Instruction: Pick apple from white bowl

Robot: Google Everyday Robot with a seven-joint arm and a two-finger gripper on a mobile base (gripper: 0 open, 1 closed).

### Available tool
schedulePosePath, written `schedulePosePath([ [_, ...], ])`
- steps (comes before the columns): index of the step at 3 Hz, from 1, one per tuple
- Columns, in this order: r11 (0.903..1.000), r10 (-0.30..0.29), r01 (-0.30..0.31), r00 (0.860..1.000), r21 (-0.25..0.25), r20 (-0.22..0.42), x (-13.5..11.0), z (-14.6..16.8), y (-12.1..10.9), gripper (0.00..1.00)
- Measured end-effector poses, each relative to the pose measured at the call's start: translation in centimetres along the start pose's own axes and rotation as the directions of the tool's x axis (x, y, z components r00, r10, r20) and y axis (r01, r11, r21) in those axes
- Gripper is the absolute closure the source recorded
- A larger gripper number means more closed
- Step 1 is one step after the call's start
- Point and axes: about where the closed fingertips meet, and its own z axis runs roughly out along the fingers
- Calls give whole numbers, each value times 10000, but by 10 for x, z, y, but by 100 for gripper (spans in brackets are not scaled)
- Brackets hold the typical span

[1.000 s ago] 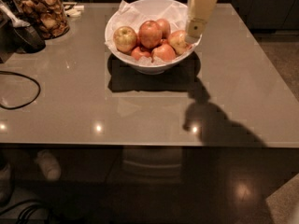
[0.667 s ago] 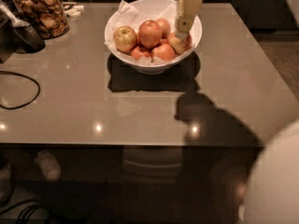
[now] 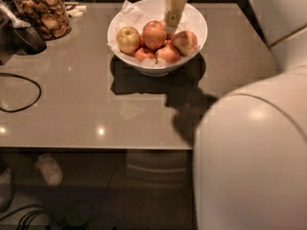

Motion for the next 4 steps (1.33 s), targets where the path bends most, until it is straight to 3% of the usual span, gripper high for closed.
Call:
schedulePosePath([
  [2, 9995, -211, 216, 9995, -229, 251, -17, 34, -18, 21],
  [4, 9985, -132, 142, 9997, -529, 184, -16, 58, -23, 18],
])
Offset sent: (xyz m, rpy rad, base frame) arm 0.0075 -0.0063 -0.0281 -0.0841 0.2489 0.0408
